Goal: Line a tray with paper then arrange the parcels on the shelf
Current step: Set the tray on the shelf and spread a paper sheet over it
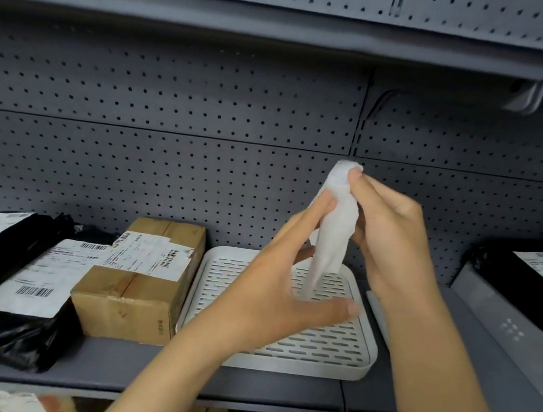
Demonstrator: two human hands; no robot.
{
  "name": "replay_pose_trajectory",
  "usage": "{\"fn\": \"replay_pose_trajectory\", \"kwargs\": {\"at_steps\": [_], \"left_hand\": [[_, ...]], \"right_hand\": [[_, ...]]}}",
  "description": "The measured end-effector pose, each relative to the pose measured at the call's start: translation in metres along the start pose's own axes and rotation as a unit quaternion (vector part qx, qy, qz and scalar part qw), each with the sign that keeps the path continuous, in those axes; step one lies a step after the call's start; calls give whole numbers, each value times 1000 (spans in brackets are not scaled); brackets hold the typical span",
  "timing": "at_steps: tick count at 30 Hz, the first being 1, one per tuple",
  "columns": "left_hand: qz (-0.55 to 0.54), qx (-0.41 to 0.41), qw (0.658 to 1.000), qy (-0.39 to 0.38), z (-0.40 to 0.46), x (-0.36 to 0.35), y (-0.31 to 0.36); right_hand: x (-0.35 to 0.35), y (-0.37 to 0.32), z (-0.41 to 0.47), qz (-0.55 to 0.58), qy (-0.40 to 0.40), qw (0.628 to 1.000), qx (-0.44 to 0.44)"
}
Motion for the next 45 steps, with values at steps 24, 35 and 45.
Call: {"fn": "replay_pose_trajectory", "kwargs": {"at_steps": [24, 35, 45], "left_hand": [[-213, 144, 954, 156, 29, 31, -7], [-142, 112, 945, 273, 26, 70, -9], [24, 3, 924, 382, 19, 124, 3]], "right_hand": [[-18, 2, -23, -211, -13, 944, 253], [-3, -2, -15, -116, 24, 978, 172], [25, -15, 1, -143, 96, 970, 172]]}}
Point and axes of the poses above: each hand's wrist, its own z-axis towards the middle knuckle, its own x-axis out of the back of the hand, y = z × x, the point moved 6 cm from there along z, towards the middle knuckle, and after that the axes turned 11 degrees about y, right-handed, at the moved point
